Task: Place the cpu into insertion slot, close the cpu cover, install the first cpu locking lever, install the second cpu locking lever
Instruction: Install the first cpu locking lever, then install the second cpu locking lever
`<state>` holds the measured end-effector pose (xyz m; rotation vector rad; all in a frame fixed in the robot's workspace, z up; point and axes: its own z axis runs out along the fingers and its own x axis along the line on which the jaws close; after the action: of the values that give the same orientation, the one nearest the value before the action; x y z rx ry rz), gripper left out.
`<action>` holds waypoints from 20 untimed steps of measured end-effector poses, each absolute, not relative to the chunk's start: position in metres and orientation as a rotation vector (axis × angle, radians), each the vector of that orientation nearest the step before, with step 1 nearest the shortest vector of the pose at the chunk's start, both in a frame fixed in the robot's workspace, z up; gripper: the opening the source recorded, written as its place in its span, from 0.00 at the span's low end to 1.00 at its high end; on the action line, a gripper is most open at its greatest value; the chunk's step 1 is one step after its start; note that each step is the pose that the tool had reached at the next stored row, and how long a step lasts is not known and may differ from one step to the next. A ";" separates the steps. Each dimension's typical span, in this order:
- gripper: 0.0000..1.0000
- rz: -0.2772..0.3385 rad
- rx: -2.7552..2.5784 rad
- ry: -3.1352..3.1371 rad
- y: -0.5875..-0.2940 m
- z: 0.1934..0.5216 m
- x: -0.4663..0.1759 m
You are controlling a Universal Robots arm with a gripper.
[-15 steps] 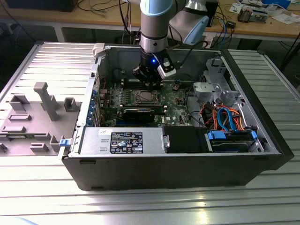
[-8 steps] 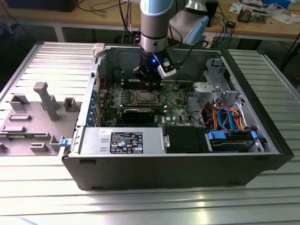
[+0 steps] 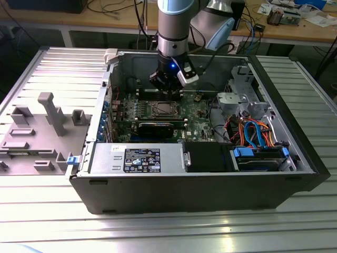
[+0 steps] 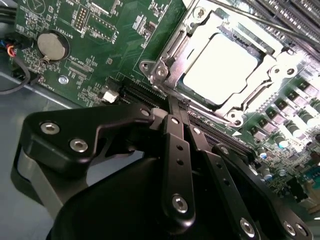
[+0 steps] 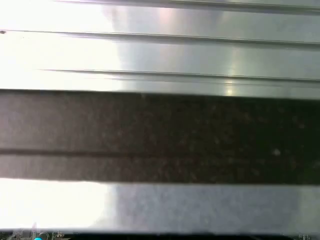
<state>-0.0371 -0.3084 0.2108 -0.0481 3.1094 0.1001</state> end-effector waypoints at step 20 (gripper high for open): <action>0.11 0.100 -0.048 3.109 -0.316 0.215 -0.037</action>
<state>-0.0372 -0.3157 0.2146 -0.0478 3.1094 0.0998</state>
